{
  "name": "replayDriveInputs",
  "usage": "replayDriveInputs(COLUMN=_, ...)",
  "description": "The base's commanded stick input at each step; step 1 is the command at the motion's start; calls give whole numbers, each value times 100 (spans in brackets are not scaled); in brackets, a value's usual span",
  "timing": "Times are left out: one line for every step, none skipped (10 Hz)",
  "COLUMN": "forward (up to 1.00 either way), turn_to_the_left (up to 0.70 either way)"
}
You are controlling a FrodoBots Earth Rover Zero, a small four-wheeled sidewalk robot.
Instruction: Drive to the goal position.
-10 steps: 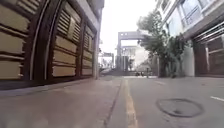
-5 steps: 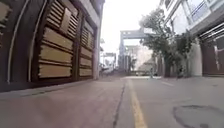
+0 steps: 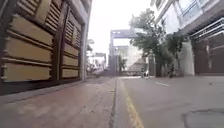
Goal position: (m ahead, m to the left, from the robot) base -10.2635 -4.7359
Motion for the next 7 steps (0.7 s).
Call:
replayDriveInputs(forward=100, turn_to_the_left=0)
replayDriveInputs(forward=100, turn_to_the_left=0)
replayDriveInputs(forward=100, turn_to_the_left=0)
replayDriveInputs(forward=100, turn_to_the_left=0)
replayDriveInputs(forward=100, turn_to_the_left=0)
replayDriveInputs(forward=100, turn_to_the_left=0)
replayDriveInputs(forward=100, turn_to_the_left=0)
